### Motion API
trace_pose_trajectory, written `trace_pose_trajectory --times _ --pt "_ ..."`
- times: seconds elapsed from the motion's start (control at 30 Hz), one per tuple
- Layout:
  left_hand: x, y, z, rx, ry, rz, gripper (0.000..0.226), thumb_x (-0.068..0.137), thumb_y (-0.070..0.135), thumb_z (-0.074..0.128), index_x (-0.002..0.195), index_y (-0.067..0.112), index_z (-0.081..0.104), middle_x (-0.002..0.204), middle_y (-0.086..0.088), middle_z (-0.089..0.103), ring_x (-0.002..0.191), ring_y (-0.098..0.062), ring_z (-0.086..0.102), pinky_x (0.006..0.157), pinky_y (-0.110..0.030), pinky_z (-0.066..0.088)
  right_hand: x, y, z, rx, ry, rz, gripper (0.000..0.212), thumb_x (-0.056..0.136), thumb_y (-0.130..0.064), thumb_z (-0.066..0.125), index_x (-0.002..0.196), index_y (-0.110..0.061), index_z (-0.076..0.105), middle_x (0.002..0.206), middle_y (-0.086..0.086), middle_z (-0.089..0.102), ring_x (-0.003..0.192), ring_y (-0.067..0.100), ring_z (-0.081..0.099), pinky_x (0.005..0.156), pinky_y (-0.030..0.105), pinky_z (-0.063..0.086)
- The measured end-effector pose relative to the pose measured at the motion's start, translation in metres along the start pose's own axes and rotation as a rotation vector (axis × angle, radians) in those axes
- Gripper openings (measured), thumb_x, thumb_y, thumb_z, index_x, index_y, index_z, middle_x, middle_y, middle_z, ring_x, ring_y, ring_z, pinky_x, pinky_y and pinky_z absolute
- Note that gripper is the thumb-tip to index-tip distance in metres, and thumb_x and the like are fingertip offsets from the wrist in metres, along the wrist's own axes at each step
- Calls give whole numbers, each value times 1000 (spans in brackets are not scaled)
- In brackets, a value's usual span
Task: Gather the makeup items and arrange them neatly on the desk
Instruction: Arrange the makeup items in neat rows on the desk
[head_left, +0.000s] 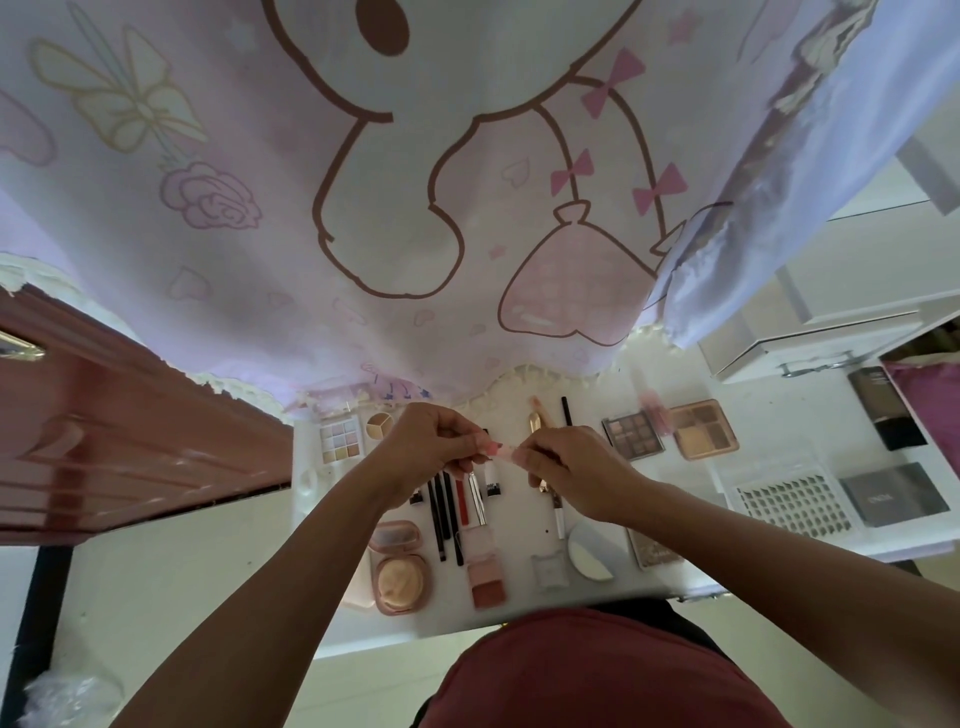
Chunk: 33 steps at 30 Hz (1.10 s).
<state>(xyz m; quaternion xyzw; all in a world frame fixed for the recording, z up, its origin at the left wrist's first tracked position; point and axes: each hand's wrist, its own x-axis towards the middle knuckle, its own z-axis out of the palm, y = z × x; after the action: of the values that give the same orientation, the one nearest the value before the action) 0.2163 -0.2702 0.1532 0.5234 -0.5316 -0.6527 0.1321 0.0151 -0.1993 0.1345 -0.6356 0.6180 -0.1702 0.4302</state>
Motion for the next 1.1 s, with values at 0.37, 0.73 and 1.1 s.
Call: trace_pose_trajectory --times 0.37,0.73,1.1 --pt "-2 3 0 37 -8 10 16 83 9 72 92 -4 73 73 -12 71 58 -12 61 54 -19 50 -1 -20 0 -291 -80 -103 33 105 -38 33 102 -14 56 69 0 58 57 11 50 70 26 26" --pt "0 -3 4 -16 -10 -15 27 75 15 76 94 -4 72 84 -20 72 68 -19 64 60 -22 53 -4 2 1 -309 14 -132 40 98 -55 42 117 -24 57 72 -12 57 71 19 62 67 30 41" --pt "2 -29 5 -314 64 -137 27 70 2 77 93 -8 67 86 -21 66 71 -24 64 64 -25 58 -9 36 -11 227 -2 142 18 99 -18 49 91 -19 65 68 -7 57 61 8 50 59 27 41"
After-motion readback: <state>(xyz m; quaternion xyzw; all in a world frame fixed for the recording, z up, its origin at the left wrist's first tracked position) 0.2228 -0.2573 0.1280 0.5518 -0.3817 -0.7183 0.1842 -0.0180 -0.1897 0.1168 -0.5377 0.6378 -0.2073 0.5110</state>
